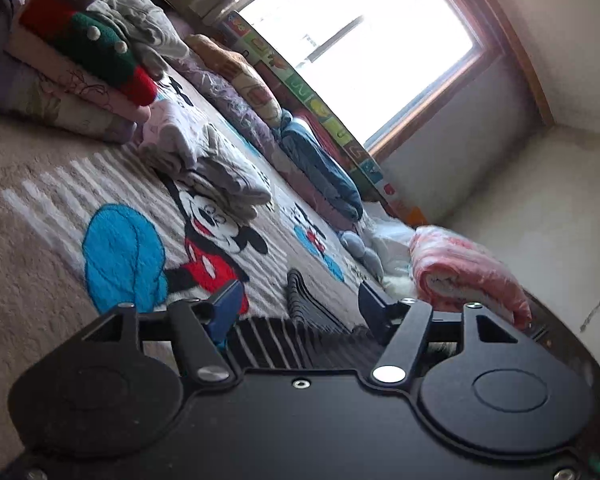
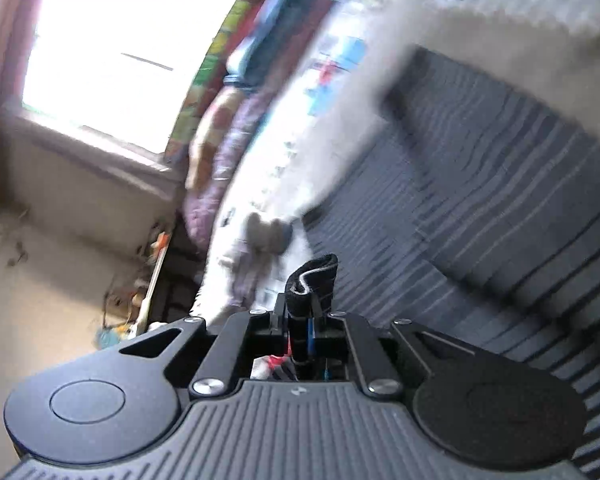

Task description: Fold clothes

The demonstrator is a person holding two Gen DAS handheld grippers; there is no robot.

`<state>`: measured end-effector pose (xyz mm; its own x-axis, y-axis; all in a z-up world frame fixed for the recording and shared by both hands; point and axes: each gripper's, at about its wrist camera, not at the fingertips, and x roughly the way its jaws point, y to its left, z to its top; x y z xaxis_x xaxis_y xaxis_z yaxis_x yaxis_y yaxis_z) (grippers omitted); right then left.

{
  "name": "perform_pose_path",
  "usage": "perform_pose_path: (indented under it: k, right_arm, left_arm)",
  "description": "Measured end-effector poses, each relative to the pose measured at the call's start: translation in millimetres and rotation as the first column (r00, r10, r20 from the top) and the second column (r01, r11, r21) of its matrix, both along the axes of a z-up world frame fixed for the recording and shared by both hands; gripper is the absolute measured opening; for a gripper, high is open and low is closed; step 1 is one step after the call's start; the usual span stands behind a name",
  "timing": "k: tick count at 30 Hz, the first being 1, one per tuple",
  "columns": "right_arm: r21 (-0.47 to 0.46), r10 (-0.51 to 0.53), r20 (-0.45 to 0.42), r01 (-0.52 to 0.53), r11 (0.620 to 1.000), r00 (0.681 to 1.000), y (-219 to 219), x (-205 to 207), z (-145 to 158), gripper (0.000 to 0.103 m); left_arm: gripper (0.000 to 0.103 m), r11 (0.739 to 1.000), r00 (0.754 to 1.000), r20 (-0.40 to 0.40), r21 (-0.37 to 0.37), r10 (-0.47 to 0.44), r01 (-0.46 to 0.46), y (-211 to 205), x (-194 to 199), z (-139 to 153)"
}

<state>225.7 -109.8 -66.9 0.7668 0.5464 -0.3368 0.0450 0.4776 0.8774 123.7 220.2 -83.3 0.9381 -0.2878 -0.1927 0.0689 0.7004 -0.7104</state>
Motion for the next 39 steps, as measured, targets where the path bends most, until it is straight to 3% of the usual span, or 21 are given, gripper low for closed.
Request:
perform_pose_path:
  k: [5, 11, 18, 22, 26, 27, 30, 32, 36, 37, 39]
  right_arm:
    - [-0.074, 0.05, 0.092, -0.043, 0.996, 0.994, -12.1, 15.5, 48.2, 0.01]
    - [-0.163, 0.073, 0.167, -0.045, 0.986, 0.983, -39.7, 16.8, 88.8, 0.01]
    - [-0.193, 0.064, 0.196, -0.025, 0.981, 0.979, -72.2, 12.8, 106.3, 0.01]
    - [-0.201, 0.062, 0.205, -0.02, 0.979, 0.977, -84.8, 13.2, 111.7, 0.01]
    - [-0.183, 0.054, 0.211, -0.015, 0.983, 0.976, -99.5, 10.4, 112.5, 0.01]
    - [-0.176, 0.052, 0.213, -0.014, 0.984, 0.976, -103.1, 9.0, 112.1, 0.01]
    - [-0.154, 0.047, 0.217, -0.013, 0.988, 0.975, -114.7, 4.8, 108.6, 0.01]
    - [-0.143, 0.045, 0.218, -0.014, 0.99, 0.975, -122.2, 2.5, 105.7, 0.01]
    - [-0.124, 0.046, 0.229, -0.018, 0.992, 0.972, -137.5, -3.4, 100.9, 0.01]
    - [-0.118, 0.045, 0.234, -0.017, 0.993, 0.971, -141.8, -5.7, 99.7, 0.01]
    - [-0.105, 0.034, 0.246, -0.008, 0.994, 0.969, -151.1, -10.8, 98.0, 0.01]
  left_arm:
    - [0.076, 0.996, 0.999, 0.004, 0.074, -0.045, 0.045, -19.0, -9.8, 5.1]
    - [0.078, 0.993, 0.997, -0.04, 0.102, -0.063, 0.067, -38.7, -14.6, 6.0]
    - [0.079, 0.974, 0.987, -0.121, 0.193, -0.101, 0.123, -76.6, -20.7, 3.8]
    - [0.078, 0.947, 0.986, -0.142, 0.294, -0.091, 0.13, -102.7, -27.3, 2.6]
    - [0.065, 0.868, 0.986, -0.147, 0.475, -0.084, 0.145, -138.2, -31.4, 1.1]
    - [0.058, 0.842, 0.984, -0.152, 0.517, -0.089, 0.156, -147.1, -31.8, -0.4]
    - [0.039, 0.746, 0.982, -0.158, 0.641, -0.102, 0.181, -173.3, -34.9, -5.5]
    - [0.021, 0.664, 0.985, -0.146, 0.727, -0.096, 0.173, -190.0, -39.0, -8.8]
    - [0.012, 0.536, 0.983, -0.146, 0.824, -0.112, 0.183, -210.4, -41.7, -18.6]
    - [0.011, 0.519, 0.982, -0.148, 0.834, -0.117, 0.188, -212.7, -41.7, -20.5]
    - [0.011, 0.512, 0.98, -0.155, 0.836, -0.127, 0.198, -213.0, -41.1, -23.1]
